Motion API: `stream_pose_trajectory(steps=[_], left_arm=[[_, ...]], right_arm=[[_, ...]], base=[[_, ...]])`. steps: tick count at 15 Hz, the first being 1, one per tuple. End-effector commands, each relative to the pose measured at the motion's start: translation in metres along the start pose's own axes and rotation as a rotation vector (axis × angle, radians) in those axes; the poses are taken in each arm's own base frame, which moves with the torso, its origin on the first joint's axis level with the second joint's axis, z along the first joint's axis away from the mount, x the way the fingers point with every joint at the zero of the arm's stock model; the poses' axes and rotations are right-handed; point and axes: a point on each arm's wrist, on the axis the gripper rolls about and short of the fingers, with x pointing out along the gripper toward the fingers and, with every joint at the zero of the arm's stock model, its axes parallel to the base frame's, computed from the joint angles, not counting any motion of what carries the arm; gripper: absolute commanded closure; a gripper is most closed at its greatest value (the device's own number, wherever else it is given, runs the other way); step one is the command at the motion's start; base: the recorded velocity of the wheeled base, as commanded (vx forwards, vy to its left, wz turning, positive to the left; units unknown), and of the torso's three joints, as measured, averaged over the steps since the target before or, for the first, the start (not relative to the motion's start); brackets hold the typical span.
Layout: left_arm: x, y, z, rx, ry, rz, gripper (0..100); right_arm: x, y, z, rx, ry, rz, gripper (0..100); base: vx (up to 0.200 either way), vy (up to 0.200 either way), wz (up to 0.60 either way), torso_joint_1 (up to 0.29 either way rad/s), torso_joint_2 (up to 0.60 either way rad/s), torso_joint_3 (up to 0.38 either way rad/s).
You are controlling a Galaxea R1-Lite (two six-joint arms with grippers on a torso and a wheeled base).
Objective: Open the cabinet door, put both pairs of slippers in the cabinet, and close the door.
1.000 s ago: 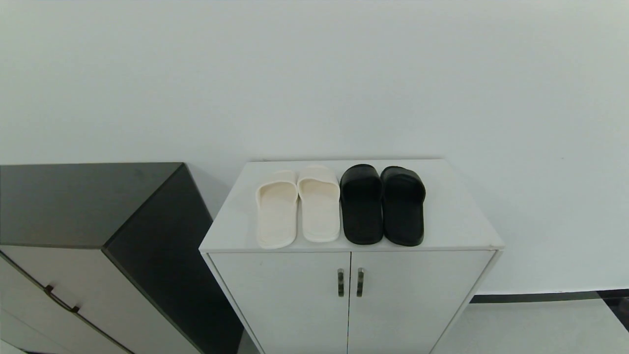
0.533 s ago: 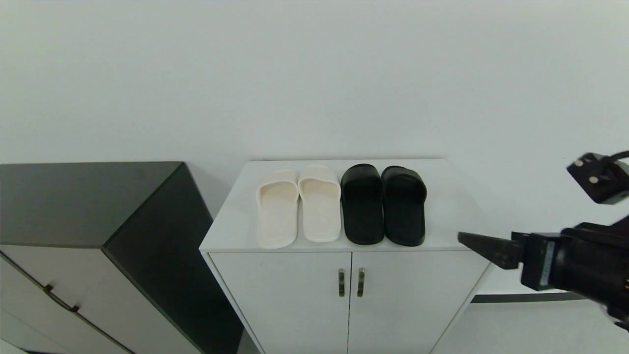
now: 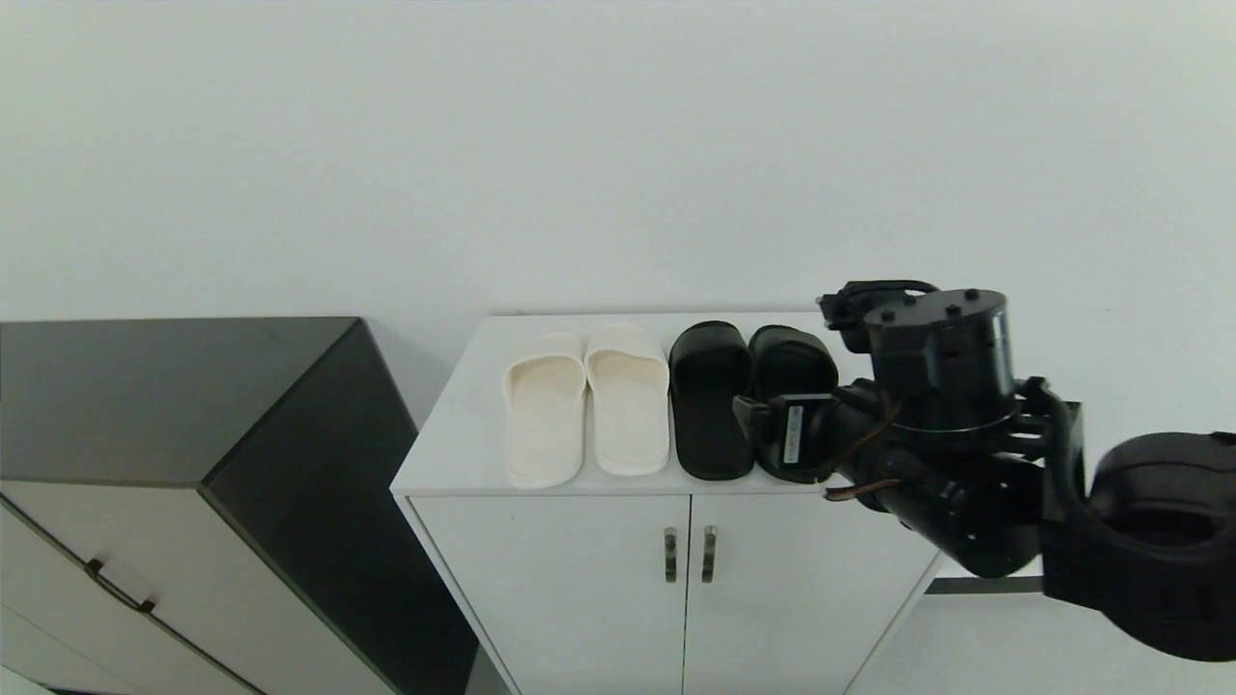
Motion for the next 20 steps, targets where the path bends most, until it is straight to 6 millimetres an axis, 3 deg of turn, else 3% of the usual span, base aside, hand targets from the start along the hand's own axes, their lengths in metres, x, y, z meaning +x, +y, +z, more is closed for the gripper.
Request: stream_pose_trajectory(steps=[1, 5, 8, 16, 17, 20], left_arm=[[0.000, 0.000, 0.000, 0.000, 0.000, 0.001, 100], [0.000, 0.000, 0.000, -0.002, 0.000, 0.001, 100], [0.000, 0.000, 0.000, -0.005, 0.000, 0.001, 100], [0.000, 0.000, 0.000, -0.005, -0.002, 0.001, 100], [0.000, 0.000, 0.000, -0.005, 0.000, 0.001, 100], [0.000, 0.000, 0.000, -0.005, 0.000, 0.001, 100]], right_arm=[[0.036, 0.014, -0.016, -0.027, 0.019, -0.037, 0], [0.081, 0.025, -0.017, -0.021, -0.019, -0.139, 0], [0.110, 0.020, -0.018, -0.038, -0.029, -0.185, 0], [0.146, 0.012, -0.009, -0.006, -0.072, -0.223, 0], [0.148, 0.012, -0.009, -0.005, -0.074, -0.224, 100], [0.148, 0.012, -0.009, -0.018, -0.075, -0.229, 100]], base=[[0.000, 0.000, 0.00, 0.000, 0.00, 0.000], [0.000, 0.000, 0.00, 0.000, 0.00, 0.000], [0.000, 0.000, 0.00, 0.000, 0.00, 0.000], [0.000, 0.000, 0.00, 0.000, 0.00, 0.000], [0.000, 0.000, 0.00, 0.000, 0.00, 0.000], [0.000, 0.000, 0.00, 0.000, 0.00, 0.000]])
